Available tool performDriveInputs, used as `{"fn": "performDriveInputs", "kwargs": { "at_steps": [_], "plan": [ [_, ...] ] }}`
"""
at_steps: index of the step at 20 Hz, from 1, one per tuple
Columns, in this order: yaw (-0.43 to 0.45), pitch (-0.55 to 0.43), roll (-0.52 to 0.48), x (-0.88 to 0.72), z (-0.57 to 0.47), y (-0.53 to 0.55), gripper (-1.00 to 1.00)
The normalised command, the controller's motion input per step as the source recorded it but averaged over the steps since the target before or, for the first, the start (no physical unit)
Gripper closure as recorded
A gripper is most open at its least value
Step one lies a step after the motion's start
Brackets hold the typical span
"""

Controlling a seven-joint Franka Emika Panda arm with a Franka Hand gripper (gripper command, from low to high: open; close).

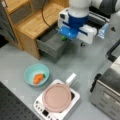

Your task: Open the drawer. Pick up the carrot. Put the carrots in the drawer.

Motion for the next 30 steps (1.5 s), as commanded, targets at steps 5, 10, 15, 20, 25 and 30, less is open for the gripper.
{"fn": "performDriveInputs", "kwargs": {
  "at_steps": [5,10,15,20,25,30],
  "plan": [
    [-0.158,-0.094,0.070,0.04,-0.07,0.19,-1.00],
    [-0.179,-0.088,0.085,0.07,-0.05,0.30,-1.00],
    [-0.128,-0.078,0.078,0.10,-0.04,0.28,-1.00],
    [-0.050,-0.024,0.062,0.05,0.09,0.01,-1.00],
    [0.003,0.027,0.047,0.02,0.16,-0.12,-1.00],
    [0.046,0.088,0.019,0.04,0.23,-0.17,-1.00]
  ]
}}
